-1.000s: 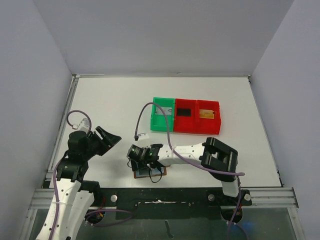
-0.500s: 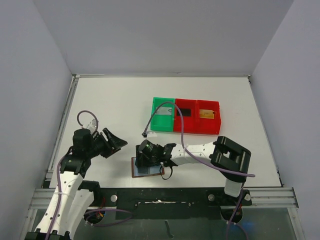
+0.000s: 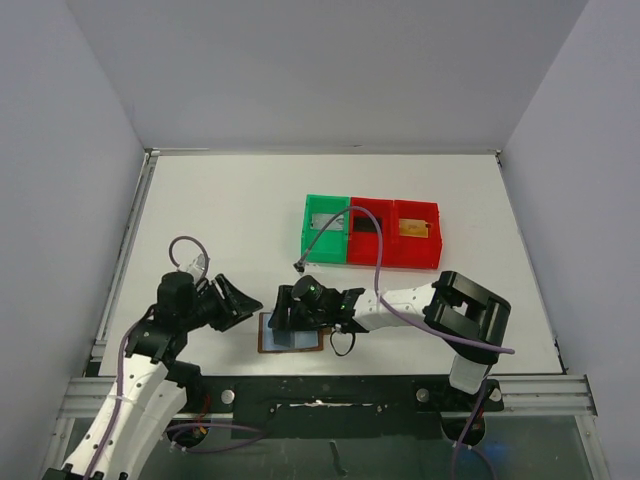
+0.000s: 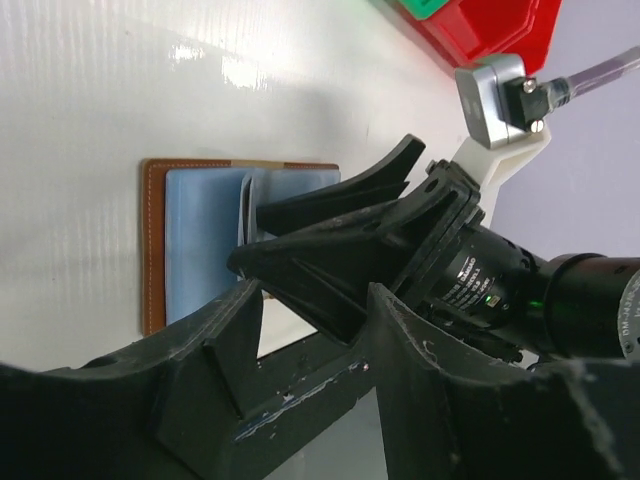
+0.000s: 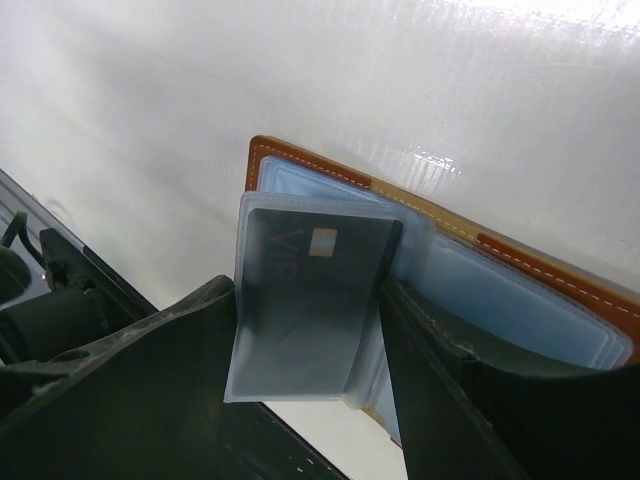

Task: Take the credit cards out of the card holder

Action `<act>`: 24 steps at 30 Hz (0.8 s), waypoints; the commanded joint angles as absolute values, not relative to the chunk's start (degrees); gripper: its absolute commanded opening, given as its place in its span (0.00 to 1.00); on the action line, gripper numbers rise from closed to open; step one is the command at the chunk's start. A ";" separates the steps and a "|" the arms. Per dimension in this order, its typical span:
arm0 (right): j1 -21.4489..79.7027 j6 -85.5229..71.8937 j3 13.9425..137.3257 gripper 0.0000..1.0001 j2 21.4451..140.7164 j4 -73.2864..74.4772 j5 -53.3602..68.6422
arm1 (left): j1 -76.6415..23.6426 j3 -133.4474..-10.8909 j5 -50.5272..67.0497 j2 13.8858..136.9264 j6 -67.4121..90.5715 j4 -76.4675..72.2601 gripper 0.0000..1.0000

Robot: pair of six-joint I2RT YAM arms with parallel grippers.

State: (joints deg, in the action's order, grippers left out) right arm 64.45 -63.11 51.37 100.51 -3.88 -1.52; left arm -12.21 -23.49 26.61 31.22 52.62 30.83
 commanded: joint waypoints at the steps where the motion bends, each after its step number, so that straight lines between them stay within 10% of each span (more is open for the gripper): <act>1: 64.10 -64.23 48.47 0.58 101.28 -1.82 -0.46 | -16.57 -23.00 23.14 31.07 55.76 29.65 0.43; 24: 61.34 -63.46 44.76 0.54 97.08 0.09 -2.10 | -40.61 -22.63 2.30 37.20 64.46 23.38 0.34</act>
